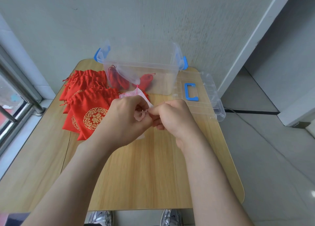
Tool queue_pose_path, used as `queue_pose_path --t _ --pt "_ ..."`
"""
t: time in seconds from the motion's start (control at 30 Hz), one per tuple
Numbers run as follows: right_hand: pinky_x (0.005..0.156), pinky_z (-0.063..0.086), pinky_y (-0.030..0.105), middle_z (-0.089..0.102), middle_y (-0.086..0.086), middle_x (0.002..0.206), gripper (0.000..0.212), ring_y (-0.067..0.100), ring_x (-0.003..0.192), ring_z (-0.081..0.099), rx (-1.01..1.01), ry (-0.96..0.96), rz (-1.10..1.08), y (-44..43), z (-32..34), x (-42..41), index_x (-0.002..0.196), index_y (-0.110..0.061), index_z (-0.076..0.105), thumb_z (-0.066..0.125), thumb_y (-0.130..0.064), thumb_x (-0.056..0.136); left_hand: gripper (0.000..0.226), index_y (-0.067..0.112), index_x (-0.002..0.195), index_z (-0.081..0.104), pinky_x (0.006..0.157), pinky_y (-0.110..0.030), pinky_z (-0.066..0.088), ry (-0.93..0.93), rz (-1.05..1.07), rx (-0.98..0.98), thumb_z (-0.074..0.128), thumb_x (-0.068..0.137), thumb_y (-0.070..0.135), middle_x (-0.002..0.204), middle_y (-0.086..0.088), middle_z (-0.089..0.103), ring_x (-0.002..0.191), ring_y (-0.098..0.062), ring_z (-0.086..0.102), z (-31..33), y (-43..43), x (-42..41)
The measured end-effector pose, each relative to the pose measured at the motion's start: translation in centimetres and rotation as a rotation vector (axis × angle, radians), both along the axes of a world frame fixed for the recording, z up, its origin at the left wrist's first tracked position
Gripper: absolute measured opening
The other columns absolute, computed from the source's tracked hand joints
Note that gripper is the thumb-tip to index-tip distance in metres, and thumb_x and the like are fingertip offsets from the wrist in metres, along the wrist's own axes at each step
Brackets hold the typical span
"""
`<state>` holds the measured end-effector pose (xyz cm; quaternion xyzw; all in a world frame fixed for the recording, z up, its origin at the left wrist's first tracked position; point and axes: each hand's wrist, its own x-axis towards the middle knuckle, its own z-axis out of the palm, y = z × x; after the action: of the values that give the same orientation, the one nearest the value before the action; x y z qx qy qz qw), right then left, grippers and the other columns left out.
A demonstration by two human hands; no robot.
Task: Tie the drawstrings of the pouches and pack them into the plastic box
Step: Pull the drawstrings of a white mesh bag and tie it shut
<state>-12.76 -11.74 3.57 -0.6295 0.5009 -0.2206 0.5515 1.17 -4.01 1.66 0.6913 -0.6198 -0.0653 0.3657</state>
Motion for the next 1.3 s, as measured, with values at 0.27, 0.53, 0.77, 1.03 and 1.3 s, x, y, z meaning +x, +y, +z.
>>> queue_pose_path --t 0.27,0.53,0.77,1.03,1.3 --pt "0.083 0.065 0.045 0.078 0.007 0.072 0.022 0.020 0.071 0.078 -0.058 -0.018 -0.081 0.4 0.2 0.1 0.074 -0.009 0.066 0.064 -0.030 0.081 0.010 0.019 0.093 0.072 0.074 -0.013 0.046 0.005 -0.081 0.000 0.069 0.101 0.024 0.082 0.017 0.070 0.082 -0.002 0.066 -0.3 0.1 0.2" --pt "0.085 0.063 0.051 0.078 -0.003 0.080 0.016 0.020 0.083 0.076 -0.236 -0.040 -0.166 0.2 -0.2 0.7 0.087 -0.028 0.070 0.060 -0.033 0.076 0.009 0.024 0.097 0.065 0.068 -0.017 0.042 0.185 -0.023 0.093 0.060 0.102 0.017 0.082 0.010 0.068 0.080 -0.007 0.060 -0.4 0.2 0.6" --pt "0.075 0.059 0.039 0.074 -0.006 0.081 0.020 0.018 0.081 0.071 -0.257 -0.143 -0.214 0.1 -0.2 1.1 0.088 -0.029 0.072 0.052 -0.028 0.084 0.007 0.029 0.094 0.069 0.061 -0.020 0.036 0.310 -0.069 0.063 0.066 0.100 0.027 0.071 0.013 0.059 0.067 -0.009 0.052 0.1 0.3 0.4" --pt "0.064 0.050 0.032 0.064 -0.007 0.066 0.023 0.014 0.066 0.060 -0.042 -0.333 -0.284 -0.7 -0.1 0.7 0.101 -0.020 0.069 0.052 -0.006 0.098 0.012 0.025 0.088 0.070 0.075 -0.022 0.047 0.215 -0.009 -0.008 0.069 0.099 0.027 0.082 0.010 0.069 0.084 -0.008 0.065 0.0 0.0 0.4" --pt "0.072 0.052 0.032 0.069 -0.002 0.076 0.021 0.013 0.073 0.066 -0.049 -0.483 -0.244 -0.4 -0.1 0.9 0.107 -0.020 0.063 0.052 -0.003 0.102 0.010 0.028 0.087 0.077 0.082 -0.038 0.059 0.314 0.063 -0.007 0.075 0.097 0.030 0.084 0.012 0.077 0.084 -0.007 0.073 -0.1 -0.1 0.7"
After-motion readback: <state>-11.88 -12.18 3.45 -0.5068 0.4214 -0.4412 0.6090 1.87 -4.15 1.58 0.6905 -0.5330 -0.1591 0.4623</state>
